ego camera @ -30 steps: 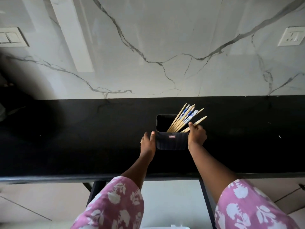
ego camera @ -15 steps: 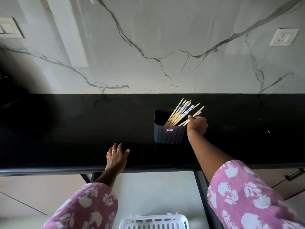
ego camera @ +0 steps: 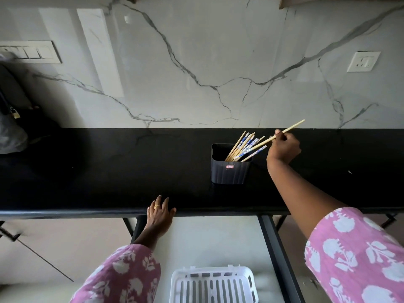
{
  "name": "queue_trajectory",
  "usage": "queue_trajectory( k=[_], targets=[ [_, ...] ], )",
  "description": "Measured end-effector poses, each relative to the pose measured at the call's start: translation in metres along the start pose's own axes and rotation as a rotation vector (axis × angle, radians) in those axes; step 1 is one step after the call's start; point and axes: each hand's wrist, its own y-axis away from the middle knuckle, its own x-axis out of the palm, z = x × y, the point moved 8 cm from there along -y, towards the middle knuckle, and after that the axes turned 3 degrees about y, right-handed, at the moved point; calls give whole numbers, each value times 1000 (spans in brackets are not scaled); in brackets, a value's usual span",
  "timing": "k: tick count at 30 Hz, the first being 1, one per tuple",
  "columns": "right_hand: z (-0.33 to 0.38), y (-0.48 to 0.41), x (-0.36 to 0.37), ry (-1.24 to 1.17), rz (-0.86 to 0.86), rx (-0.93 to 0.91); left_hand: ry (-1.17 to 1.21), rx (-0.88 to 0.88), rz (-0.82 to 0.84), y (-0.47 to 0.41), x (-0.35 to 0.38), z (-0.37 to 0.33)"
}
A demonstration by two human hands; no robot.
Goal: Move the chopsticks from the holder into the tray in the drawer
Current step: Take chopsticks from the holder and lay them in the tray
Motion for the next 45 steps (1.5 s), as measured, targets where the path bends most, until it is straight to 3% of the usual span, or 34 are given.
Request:
queue_trajectory(
  k=[4,7,12,15,20,26,36,41,45],
  targets=[
    [-10,23,-21,-191,38,64,-14,24,33,38,6,3],
    [-20,54,-29,-313,157,98,-10,51,29,61,8,-1],
    [-48,115,-25,-304,424,105,-19,39,44,71,18,2],
    [-62,154,-3,-168,665,31,-24,38,21,68,12,5],
    [-97,226,33,222,1075,-260,-51,47,12,40,3,7],
    [-171,304,54,590,1419,-479,-134,69,26,-6,-4,7],
    [-238,348,49,998,1487,-773,-277,110,126,-58,9,4],
    [-262,354,49,1150,1506,-678,-300,86,55,-60,13,8],
    [-271,357,55,1252,1516,-720,-302,88,36,-63,13,8]
  ],
)
